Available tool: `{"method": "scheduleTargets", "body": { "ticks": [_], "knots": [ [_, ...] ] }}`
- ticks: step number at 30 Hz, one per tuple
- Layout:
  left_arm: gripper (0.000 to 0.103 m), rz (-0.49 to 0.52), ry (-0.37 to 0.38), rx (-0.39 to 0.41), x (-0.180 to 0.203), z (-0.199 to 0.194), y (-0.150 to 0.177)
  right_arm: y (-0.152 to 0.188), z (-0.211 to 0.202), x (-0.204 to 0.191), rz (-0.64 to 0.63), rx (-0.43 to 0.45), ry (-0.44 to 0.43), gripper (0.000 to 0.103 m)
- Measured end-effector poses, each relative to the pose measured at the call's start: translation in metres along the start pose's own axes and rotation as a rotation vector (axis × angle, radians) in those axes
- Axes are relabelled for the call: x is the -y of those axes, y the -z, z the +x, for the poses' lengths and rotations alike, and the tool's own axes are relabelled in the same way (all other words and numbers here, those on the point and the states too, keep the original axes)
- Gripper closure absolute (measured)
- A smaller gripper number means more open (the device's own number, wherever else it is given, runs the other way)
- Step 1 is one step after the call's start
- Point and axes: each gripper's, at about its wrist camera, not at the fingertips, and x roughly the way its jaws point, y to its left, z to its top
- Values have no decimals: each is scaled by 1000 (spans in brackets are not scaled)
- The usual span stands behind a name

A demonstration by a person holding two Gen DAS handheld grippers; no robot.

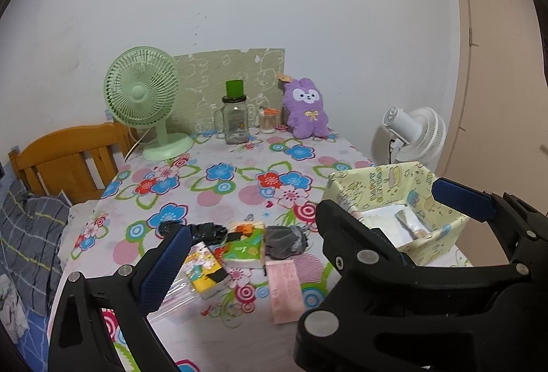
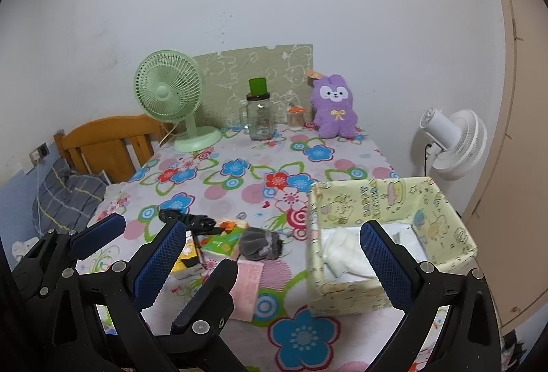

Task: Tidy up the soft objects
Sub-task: 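Withdraw the right tool and move toward the pink paper packet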

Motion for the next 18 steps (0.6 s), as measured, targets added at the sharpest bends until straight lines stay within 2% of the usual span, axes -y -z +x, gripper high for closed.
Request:
{"method": "scheduleTargets", "body": {
  "ticks": [10,18],
  "knots": [
    [5,-14,-33,5,-20,2,16,13,12,-22,-10,2,-18,1],
    [6,-32,-38,-46,-38,16,32,26,32,-38,-19,-42,-24,5]
  ]
}}
